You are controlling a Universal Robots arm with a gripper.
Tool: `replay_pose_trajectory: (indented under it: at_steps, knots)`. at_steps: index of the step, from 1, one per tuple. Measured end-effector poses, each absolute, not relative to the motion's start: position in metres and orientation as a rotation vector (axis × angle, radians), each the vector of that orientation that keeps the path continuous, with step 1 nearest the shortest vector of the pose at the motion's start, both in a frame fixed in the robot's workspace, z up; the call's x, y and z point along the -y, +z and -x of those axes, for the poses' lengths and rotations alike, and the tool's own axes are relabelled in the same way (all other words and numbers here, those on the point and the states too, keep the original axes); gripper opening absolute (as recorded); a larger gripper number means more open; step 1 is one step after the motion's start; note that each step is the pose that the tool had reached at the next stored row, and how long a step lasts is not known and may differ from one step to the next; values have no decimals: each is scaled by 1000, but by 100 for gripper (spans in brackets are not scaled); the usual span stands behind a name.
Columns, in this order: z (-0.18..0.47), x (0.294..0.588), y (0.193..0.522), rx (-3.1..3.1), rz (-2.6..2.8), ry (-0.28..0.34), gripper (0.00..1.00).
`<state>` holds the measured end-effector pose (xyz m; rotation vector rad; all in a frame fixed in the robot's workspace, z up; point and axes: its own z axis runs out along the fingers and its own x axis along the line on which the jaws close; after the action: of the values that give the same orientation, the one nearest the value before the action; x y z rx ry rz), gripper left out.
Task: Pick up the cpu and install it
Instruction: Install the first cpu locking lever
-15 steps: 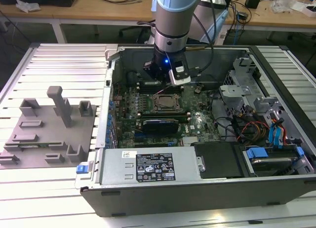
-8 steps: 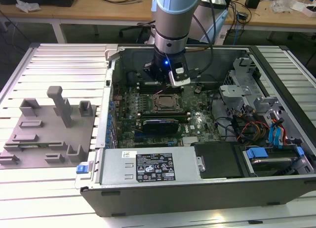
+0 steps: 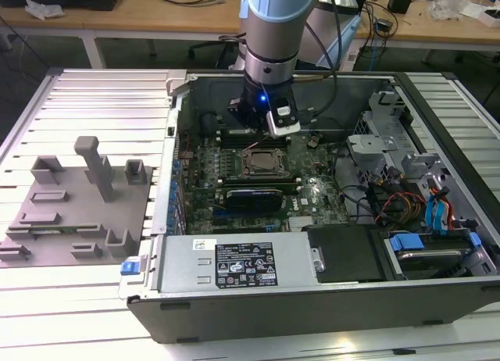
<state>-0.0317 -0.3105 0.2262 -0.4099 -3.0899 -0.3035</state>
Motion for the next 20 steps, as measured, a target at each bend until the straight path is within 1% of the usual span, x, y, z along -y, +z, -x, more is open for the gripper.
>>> replay_pose_trajectory:
  at_steps: [15, 20]
  knots:
    - [24, 310, 220, 3081, 534, -290, 11]
    - [24, 310, 218, 3069, 647, -279, 11]
